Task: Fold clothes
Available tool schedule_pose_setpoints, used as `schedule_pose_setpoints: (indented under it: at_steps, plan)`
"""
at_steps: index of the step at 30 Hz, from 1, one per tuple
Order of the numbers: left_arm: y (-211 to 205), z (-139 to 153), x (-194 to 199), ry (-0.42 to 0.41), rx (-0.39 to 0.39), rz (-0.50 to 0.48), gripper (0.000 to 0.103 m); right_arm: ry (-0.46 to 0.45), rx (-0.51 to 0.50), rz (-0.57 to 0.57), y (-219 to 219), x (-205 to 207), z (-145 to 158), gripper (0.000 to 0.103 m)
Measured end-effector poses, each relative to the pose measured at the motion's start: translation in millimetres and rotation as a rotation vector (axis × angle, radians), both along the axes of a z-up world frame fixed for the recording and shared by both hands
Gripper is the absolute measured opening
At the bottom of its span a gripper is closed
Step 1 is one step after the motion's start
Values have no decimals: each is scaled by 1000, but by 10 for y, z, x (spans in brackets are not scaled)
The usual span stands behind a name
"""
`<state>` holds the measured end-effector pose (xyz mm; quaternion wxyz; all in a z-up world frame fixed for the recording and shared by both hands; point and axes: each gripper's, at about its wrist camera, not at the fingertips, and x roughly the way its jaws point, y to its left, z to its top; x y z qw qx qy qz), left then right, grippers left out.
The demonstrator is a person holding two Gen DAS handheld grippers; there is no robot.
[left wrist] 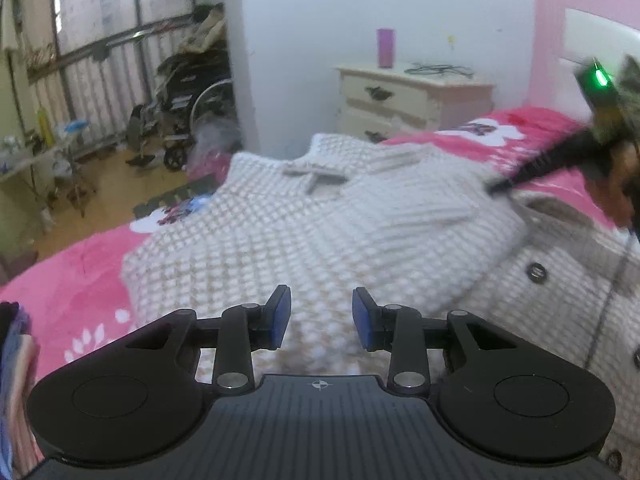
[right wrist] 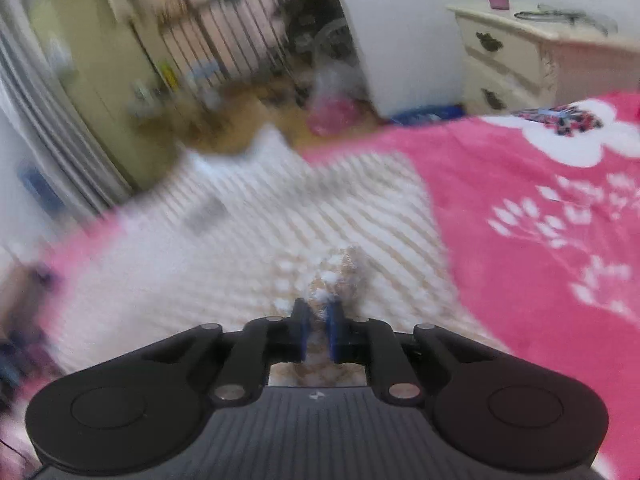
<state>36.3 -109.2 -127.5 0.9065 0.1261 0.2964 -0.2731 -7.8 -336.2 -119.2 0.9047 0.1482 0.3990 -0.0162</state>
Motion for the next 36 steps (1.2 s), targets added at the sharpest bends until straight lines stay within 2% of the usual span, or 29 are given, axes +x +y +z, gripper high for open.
schedule_pose_setpoints:
  at_steps: [1, 3, 4, 6, 9, 12, 13, 15, 17, 19, 20, 21, 23, 25, 27, 29, 32, 34, 35, 36]
  plan:
    - [-1, -45, 65, 13, 12, 28, 33, 17, -44, 4, 26, 4, -56, 21]
    - [27, -191, 224, 81, 38, 55, 33, -17, -92, -14, 74, -32, 50, 29]
    - [36, -265, 295, 122, 55, 59, 33, -47, -132, -37, 101, -57, 137, 29]
    - [64, -299, 280, 127, 45, 61, 33, -136, -222, -74, 191, -114, 348, 32]
    - [89, -204, 254, 123, 25, 50, 33, -296, -328, 66, 514, -174, 610, 32]
    - [135, -22, 324, 98, -8, 48, 34, -395, -352, 249, 809, -136, 601, 29]
    - [144, 37, 393, 93, -14, 50, 34, -375, -342, 284, 854, -82, 502, 29]
    - [160, 92, 555, 101, -6, 64, 34, -249, -314, 318, 858, 99, 131, 29]
    - [166, 117, 794, 140, -8, 87, 34, -47, -252, 332, 718, 322, -279, 27]
    - [173, 143, 1035, 178, -11, 110, 35, -43, -138, 295, 565, 368, -157, 28]
    - [187, 181, 1181, 194, -33, 127, 43, -27, -88, 282, 500, 432, -16, 28]
    - [170, 194, 1367, 210, -57, 141, 54, -57, -29, 263, 411, 490, 141, 29]
    - [132, 218, 1739, 245, -106, 168, 59, -121, 65, 243, 232, 693, 373, 30]
    - [1, 154, 2163, 301, -147, 195, 61, -123, 73, 226, 146, 1026, 482, 30]
    - [-102, 43, 2449, 370, -198, 230, 63, -99, 64, 218, 129, 1381, 482, 30]
    - [-221, -90, 2752, 445, -247, 257, 64, -70, 110, 184, 87, 1708, 435, 30]
    - [-362, -266, 2998, 488, -242, 293, 64, -67, 187, 120, -62, 2069, 328, 30]
    - [-402, -321, 3078, 485, -237, 301, 65, -15, 242, 112, -211, 2326, 212, 42]
    - [-416, -343, 3107, 481, -237, 297, 66, 24, 274, 120, -268, 2426, 117, 59]
    - [-423, -353, 3126, 474, -236, 290, 68, 61, 302, 124, -319, 2542, 39, 65]
